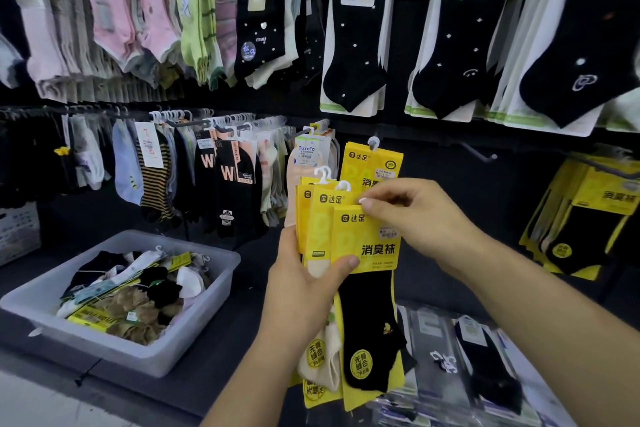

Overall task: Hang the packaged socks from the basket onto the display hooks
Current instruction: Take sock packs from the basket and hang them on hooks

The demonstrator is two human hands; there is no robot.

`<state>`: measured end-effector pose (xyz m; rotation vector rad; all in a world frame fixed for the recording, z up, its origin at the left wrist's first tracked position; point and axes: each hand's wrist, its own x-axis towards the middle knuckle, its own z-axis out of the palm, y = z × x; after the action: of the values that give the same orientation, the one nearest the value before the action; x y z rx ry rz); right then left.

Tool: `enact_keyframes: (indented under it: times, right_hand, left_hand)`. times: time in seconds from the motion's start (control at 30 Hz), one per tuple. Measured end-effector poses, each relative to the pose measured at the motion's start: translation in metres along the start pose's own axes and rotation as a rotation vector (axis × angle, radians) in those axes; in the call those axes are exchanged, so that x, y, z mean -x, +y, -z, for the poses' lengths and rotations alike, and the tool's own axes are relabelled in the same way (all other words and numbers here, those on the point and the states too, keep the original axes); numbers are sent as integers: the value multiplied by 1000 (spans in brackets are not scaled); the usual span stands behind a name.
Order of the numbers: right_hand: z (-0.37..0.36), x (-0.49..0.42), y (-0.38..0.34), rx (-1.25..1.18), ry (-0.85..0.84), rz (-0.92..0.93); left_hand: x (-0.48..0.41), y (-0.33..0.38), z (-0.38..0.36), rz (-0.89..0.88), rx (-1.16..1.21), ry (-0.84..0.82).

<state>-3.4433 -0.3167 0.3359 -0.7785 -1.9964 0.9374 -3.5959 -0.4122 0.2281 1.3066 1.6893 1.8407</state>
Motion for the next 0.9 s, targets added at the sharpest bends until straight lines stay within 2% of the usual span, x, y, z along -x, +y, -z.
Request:
enact_keyframes:
  times: [0.23, 0.47, 0.7, 0.9]
  right_hand:
    - [4, -2, 1, 28, 104, 75]
    - [21, -32, -8, -131, 289, -38]
    - [15, -66, -9, 44, 410, 88]
    - [0, -76, 0, 179, 417, 132]
  left_hand:
    - [-3, 3, 2, 2, 52, -57]
    - [-9, 1, 15, 39, 42, 8]
    - [-18, -8, 38, 12, 5, 110]
    - [-17, -1, 43, 71, 152, 121]
